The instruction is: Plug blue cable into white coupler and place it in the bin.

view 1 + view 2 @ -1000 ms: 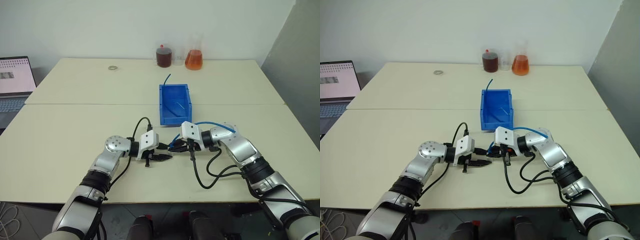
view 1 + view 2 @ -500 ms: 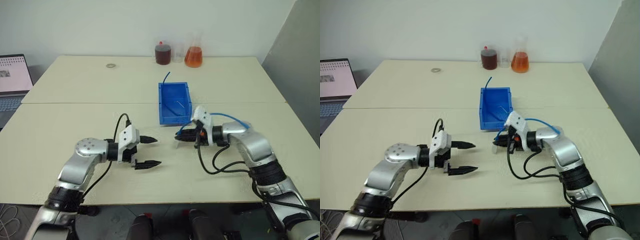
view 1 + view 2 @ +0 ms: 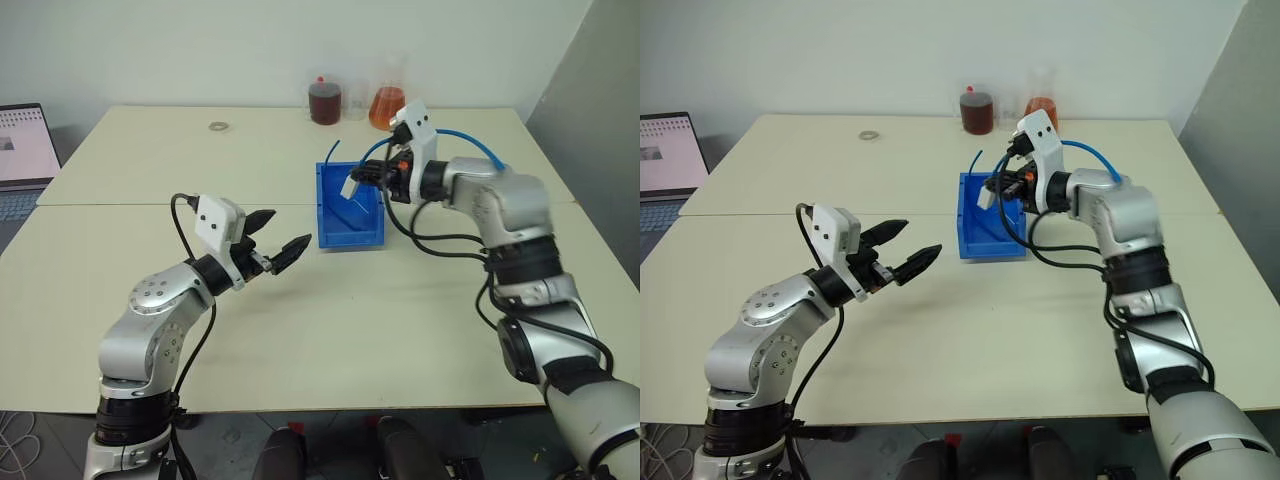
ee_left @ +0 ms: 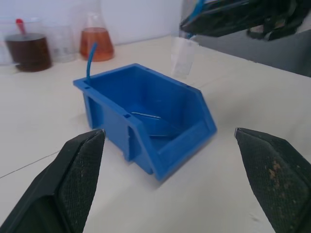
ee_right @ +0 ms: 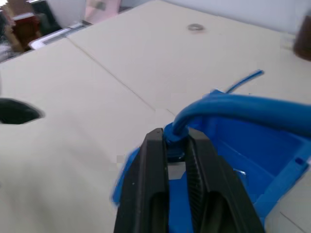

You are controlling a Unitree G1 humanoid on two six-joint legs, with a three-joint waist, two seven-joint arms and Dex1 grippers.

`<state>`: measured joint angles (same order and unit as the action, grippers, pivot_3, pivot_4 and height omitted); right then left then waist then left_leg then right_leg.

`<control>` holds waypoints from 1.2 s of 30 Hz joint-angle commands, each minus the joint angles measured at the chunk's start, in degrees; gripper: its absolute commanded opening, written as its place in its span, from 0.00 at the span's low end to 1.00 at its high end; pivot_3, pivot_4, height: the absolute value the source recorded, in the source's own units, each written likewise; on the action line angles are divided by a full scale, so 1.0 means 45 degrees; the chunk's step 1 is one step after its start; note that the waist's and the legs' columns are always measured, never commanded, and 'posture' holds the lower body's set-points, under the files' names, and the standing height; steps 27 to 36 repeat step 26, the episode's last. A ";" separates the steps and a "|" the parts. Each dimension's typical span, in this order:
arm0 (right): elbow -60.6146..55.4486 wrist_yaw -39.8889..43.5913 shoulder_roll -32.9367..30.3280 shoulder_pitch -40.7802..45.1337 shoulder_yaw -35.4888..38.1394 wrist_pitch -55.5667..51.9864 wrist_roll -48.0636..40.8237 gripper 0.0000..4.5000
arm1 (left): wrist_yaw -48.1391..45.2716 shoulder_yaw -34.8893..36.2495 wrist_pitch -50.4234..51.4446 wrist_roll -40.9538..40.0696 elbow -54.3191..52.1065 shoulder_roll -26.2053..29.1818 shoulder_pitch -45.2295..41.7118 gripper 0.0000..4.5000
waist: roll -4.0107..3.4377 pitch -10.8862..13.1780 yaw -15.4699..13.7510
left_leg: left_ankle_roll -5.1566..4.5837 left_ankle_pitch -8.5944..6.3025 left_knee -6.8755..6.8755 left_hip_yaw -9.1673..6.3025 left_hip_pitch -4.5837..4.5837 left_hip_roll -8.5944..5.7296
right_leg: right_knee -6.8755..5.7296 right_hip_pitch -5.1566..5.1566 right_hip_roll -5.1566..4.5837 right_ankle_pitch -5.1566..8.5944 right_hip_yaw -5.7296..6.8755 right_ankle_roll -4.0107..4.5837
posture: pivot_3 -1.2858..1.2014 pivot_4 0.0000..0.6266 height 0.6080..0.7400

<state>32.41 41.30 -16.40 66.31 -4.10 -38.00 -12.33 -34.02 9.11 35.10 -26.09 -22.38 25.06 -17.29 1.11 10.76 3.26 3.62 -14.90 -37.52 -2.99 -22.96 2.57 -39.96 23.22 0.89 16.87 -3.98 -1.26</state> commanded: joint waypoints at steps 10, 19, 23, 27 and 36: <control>0.5646 -0.0426 0.0612 0.2424 0.0363 0.3975 0.1206 0.77 | 0.0820 -0.0116 0.0075 -0.0447 -0.1061 -0.0031 0.0270 1.00 | -0.0001 0.0000 -0.0014 | 0.0005 0.0003 0.0095 0.0020 0.0009 -0.0009 | 0.0026 0.0018 -0.0019 0.0000 -0.0007 0.0005 | 0.52 0.24 1.00; 0.5159 -0.0295 -0.0260 0.2303 0.0383 0.3507 0.1613 0.99 | 0.0850 -0.0233 0.0085 -0.0466 -0.0973 -0.0014 0.0176 1.00 | -0.0002 0.0001 -0.0026 | 0.0007 0.0004 0.0096 0.0020 0.0010 -0.0009 | 0.0024 0.0019 -0.0018 0.0001 -0.0005 0.0006 | 0.52 0.24 1.00; 0.0891 0.0873 -0.1987 0.0294 0.0252 0.1060 0.1227 0.99 | 0.1166 -0.0312 0.0522 -0.0347 -0.1049 0.0043 0.0304 1.00 | 0.0002 -0.0002 -0.0162 | 0.0006 0.0004 0.0100 0.0021 0.0008 -0.0010 | 0.0030 0.0019 -0.0019 0.0001 -0.0005 0.0005 | 0.52 0.24 1.00; -0.3761 0.0826 -0.2937 -0.1909 0.0873 -0.1563 0.0302 0.99 | 0.1378 -0.0186 0.0716 -0.0386 -0.1227 0.0122 0.0632 1.00 | 0.0000 -0.0001 -0.0311 | 0.0005 0.0003 0.0111 0.0006 -0.0002 -0.0011 | 0.0062 0.0012 -0.0022 0.0001 0.0005 0.0005 | 0.52 0.24 1.00; -0.3761 0.0826 -0.2937 -0.1909 0.0873 -0.1563 0.0302 0.99 | 0.1378 -0.0186 0.0716 -0.0386 -0.1227 0.0122 0.0632 1.00 | 0.0000 -0.0001 -0.0311 | 0.0005 0.0003 0.0111 0.0006 -0.0002 -0.0011 | 0.0062 0.0012 -0.0022 0.0001 0.0005 0.0005 | 0.52 0.24 1.00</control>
